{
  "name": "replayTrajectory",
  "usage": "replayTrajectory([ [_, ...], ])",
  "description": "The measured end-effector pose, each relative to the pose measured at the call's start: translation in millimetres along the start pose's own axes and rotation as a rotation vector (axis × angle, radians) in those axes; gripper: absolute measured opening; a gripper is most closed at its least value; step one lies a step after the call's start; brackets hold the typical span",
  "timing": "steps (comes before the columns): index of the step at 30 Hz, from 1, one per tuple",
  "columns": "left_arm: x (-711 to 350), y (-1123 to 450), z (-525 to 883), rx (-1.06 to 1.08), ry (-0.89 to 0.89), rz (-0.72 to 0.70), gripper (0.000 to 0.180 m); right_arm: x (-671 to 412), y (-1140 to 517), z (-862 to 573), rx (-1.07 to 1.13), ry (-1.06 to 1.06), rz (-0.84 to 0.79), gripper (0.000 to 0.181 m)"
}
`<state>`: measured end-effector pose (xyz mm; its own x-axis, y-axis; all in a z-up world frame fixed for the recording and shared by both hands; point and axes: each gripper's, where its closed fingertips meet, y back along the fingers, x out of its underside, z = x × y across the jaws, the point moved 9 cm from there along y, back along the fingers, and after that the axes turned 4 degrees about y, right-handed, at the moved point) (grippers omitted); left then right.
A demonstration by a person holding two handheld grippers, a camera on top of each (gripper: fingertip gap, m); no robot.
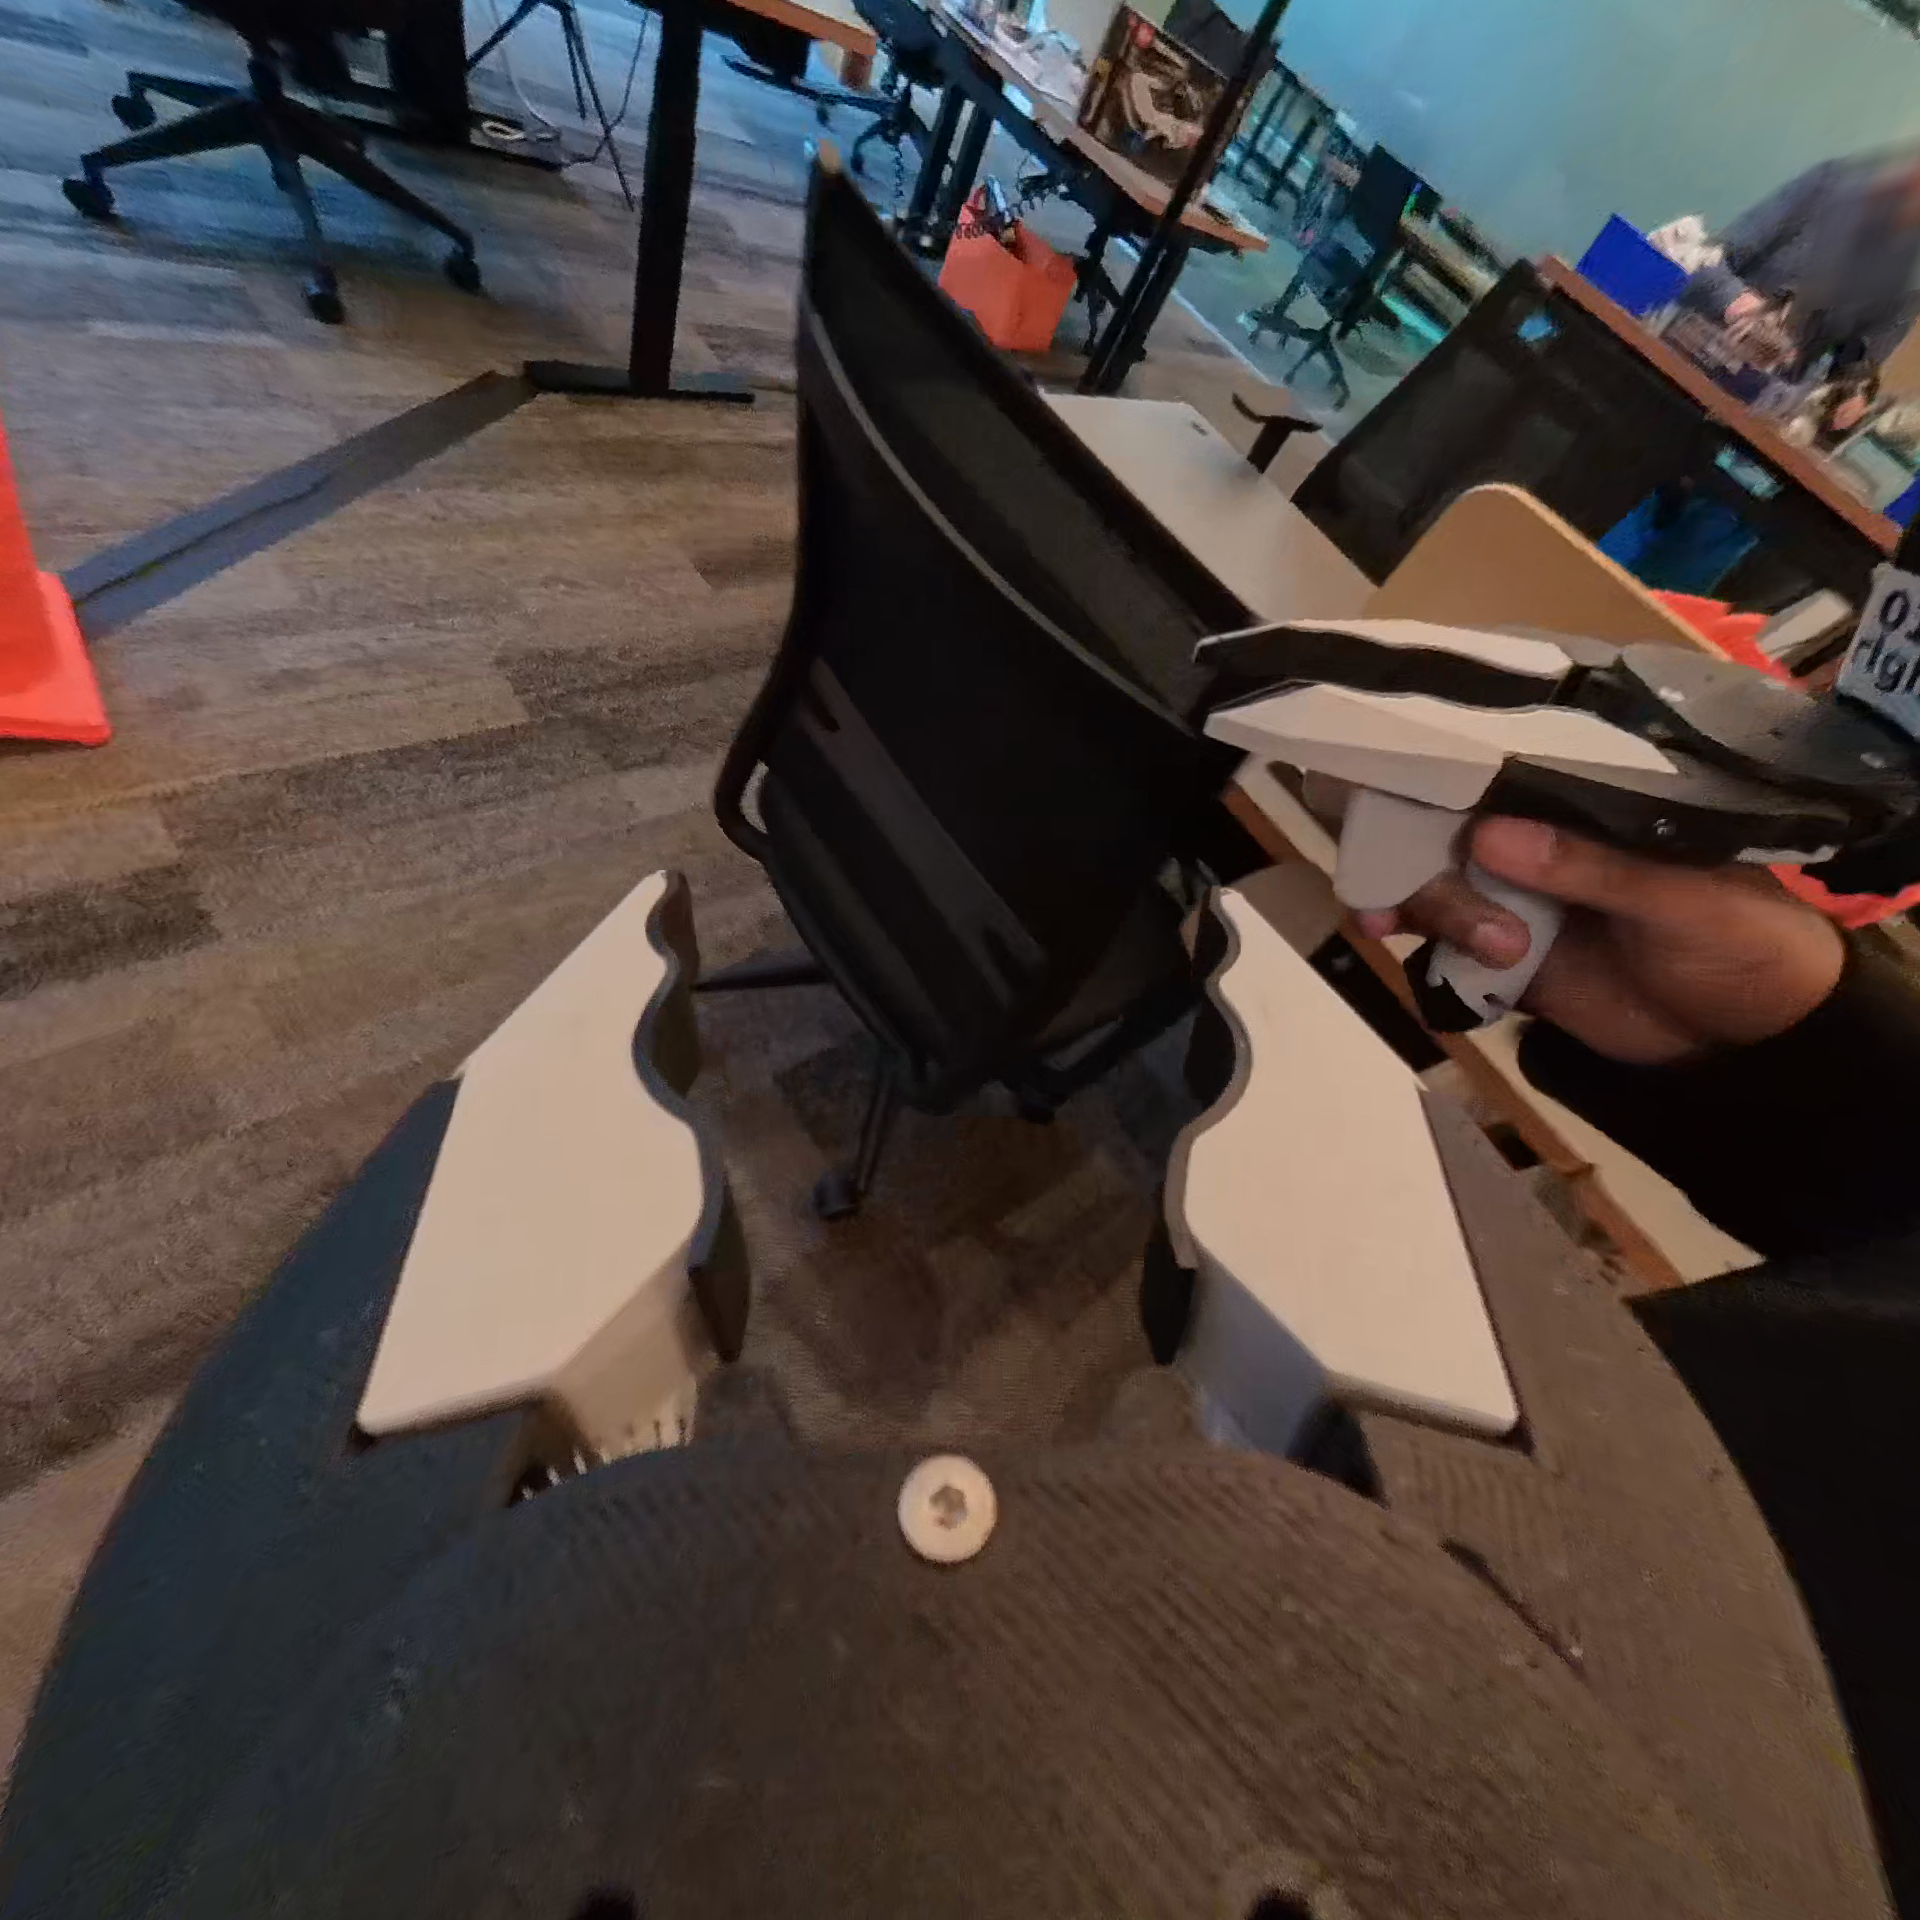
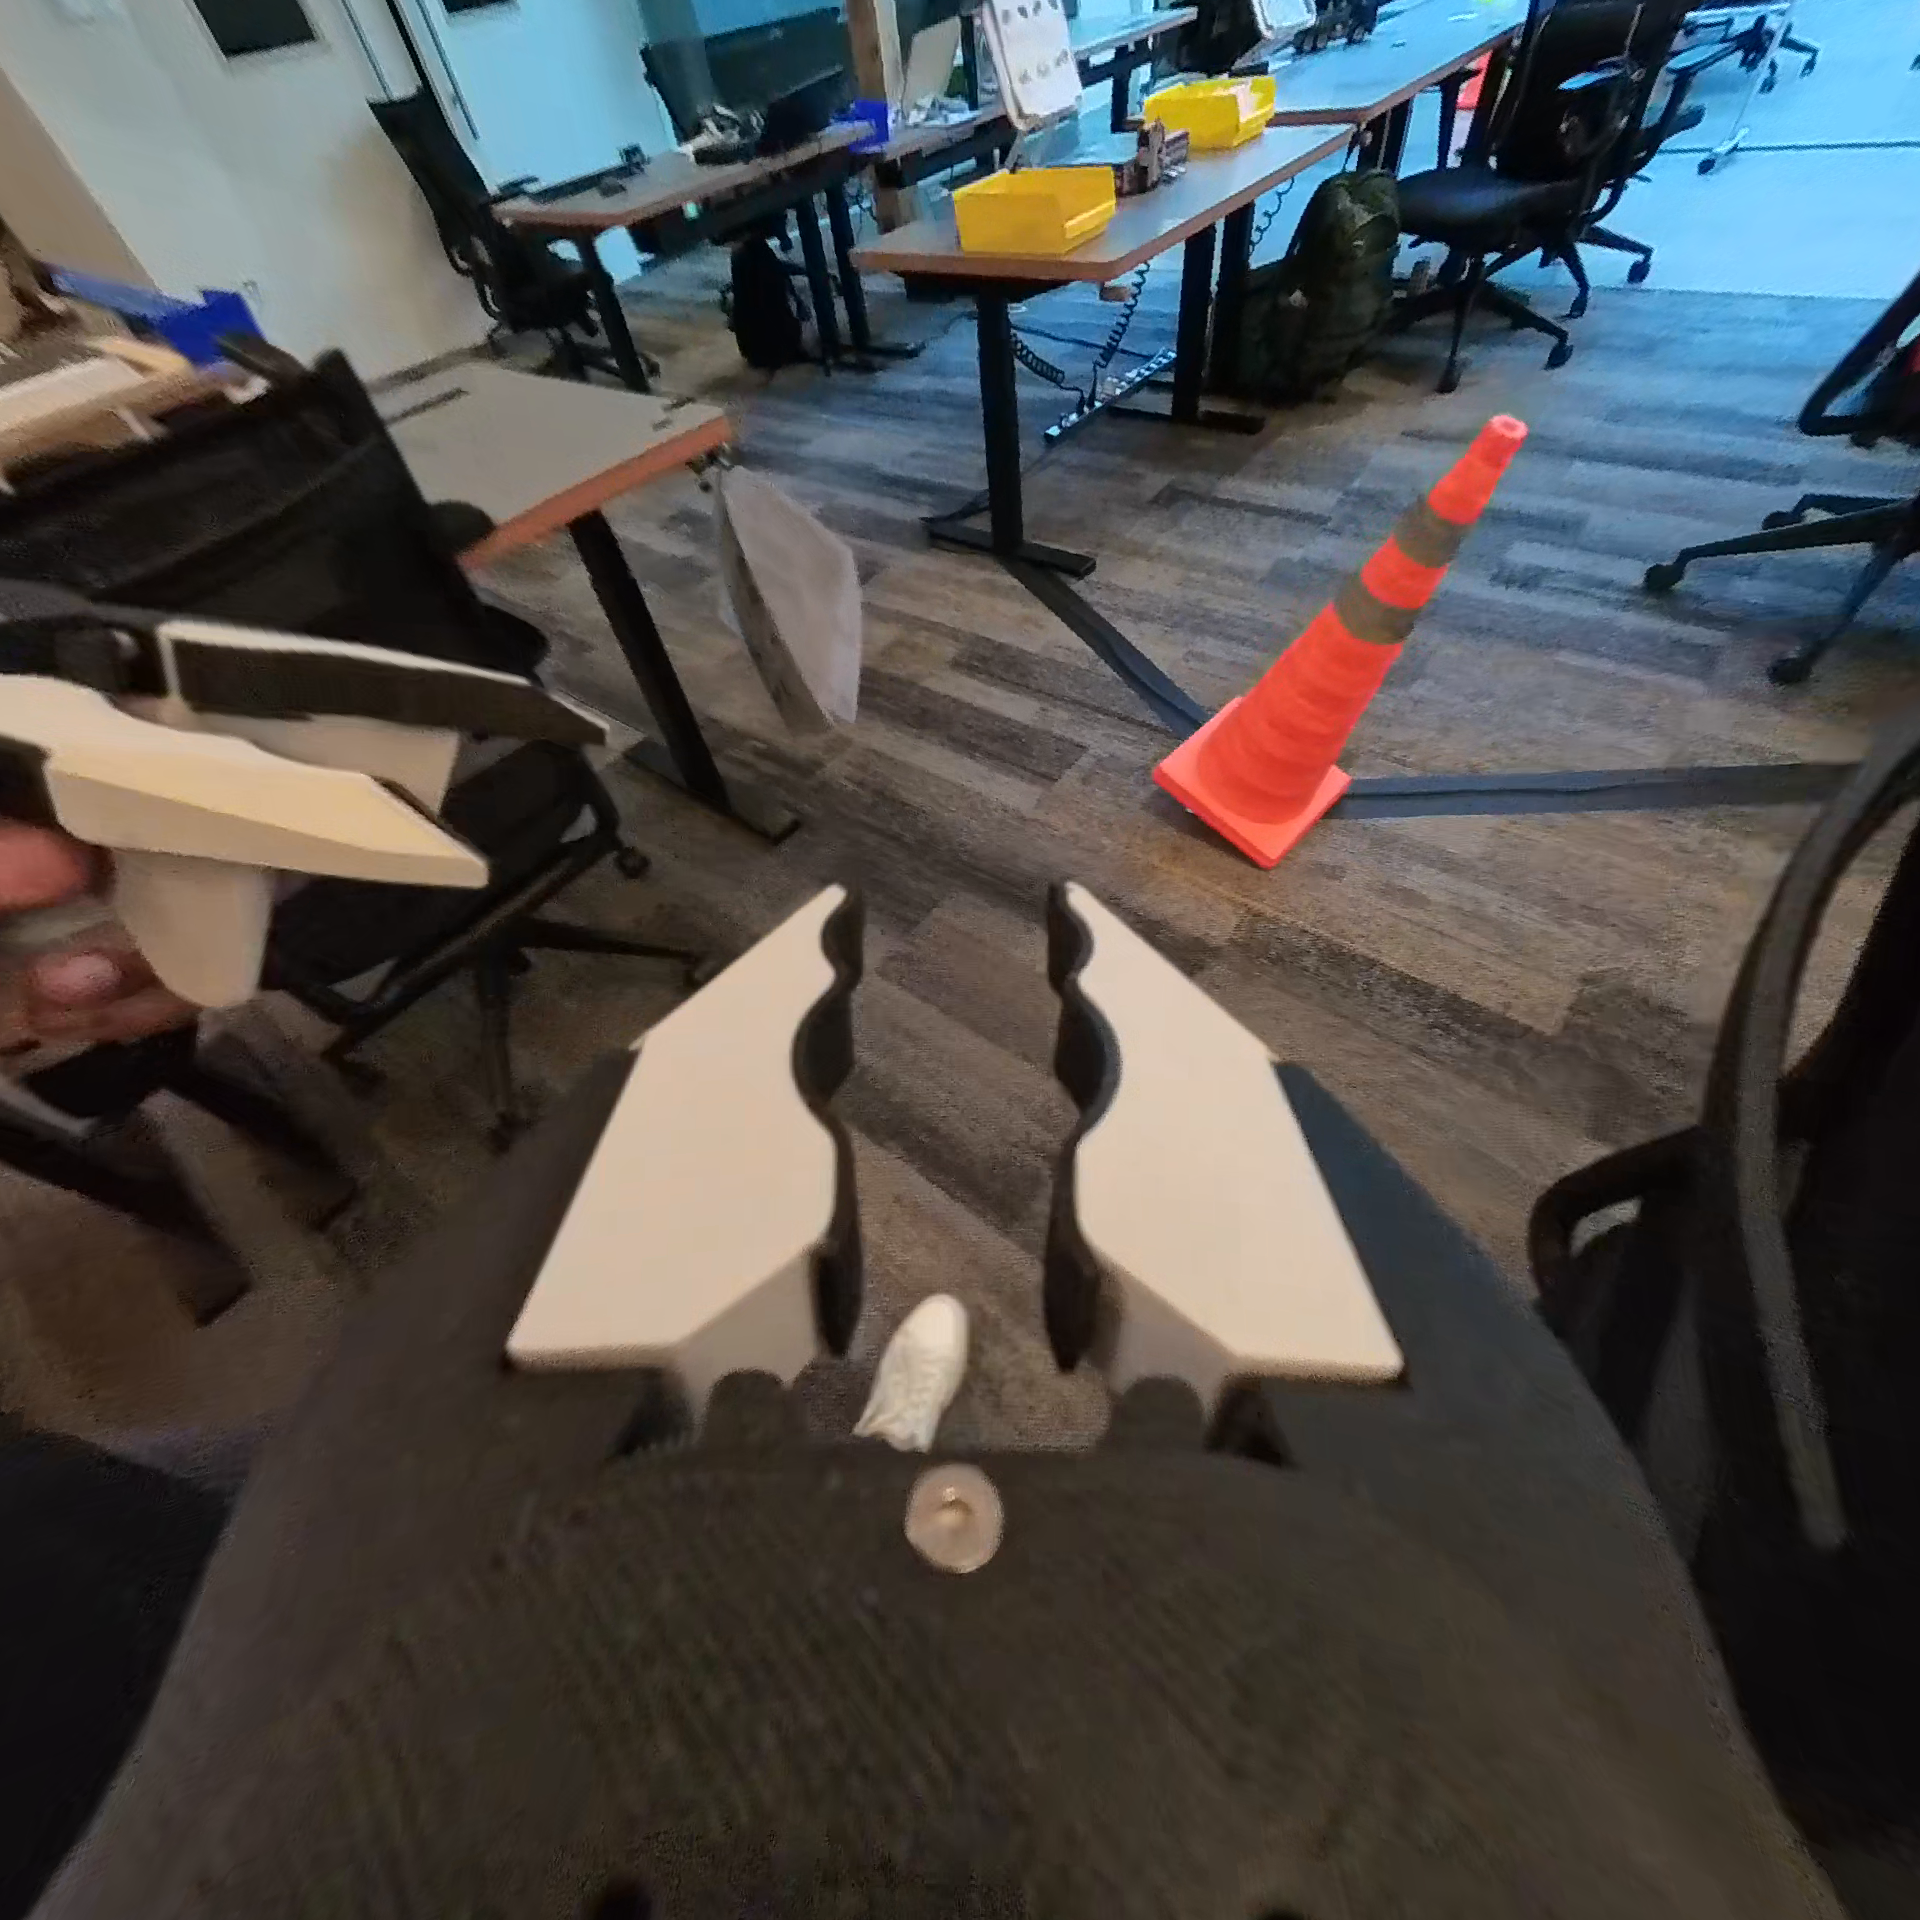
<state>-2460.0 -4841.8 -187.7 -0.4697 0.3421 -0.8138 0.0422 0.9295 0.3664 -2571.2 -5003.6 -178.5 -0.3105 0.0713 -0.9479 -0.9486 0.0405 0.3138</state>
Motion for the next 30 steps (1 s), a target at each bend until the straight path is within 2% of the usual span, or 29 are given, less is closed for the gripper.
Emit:
replayTrajectory([
  [2, -43, -35, 46, -0.022, -0.050, 0.038, 0.094, -27, -58, -32, 0.035, 0.041, 0.041, 0.037],
  [4, -97, -61, 81, 0.006, -0.095, 0.059, 0.091, -70, -108, -63, 0.054, 0.047, 0.011, 0.046],
  [6, -149, -89, 115, 0.048, -0.165, 0.041, 0.076, -106, -154, -99, 0.109, 0.050, -0.062, 0.058],
  [9, -218, -144, 163, 0.089, -0.238, 0.107, 0.048, -137, -214, -157, 0.169, 0.000, -0.074, 0.086],
  [12, -284, -210, 205, 0.113, -0.295, 0.096, 0.040, -150, -270, -220, 0.216, -0.022, -0.090, 0.092],
  [16, -345, -323, 267, 0.113, -0.321, 0.087, 0.029, -160, -350, -325, 0.303, -0.001, -0.107, 0.087],
  [20, -405, -445, 312, 0.140, -0.300, 0.141, 0.018, -174, -421, -453, 0.352, 0.028, -0.083, 0.051],
  [22, -451, -500, 318, 0.197, -0.286, 0.161, 0.020, -199, -441, -515, 0.330, 0.031, -0.064, 0.031],
  [24, -496, -553, 321, 0.246, -0.327, 0.130, 0.021, -230, -450, -574, 0.372, 0.054, -0.117, 0.022],
  [27, -555, -644, 328, 0.277, -0.368, 0.170, 0.030, -268, -461, -654, 0.420, 0.018, -0.192, 0.032],
  [30, -591, -744, 342, 0.353, -0.343, 0.181, 0.034, -275, -487, -726, 0.378, -0.072, -0.223, 0.045],
])
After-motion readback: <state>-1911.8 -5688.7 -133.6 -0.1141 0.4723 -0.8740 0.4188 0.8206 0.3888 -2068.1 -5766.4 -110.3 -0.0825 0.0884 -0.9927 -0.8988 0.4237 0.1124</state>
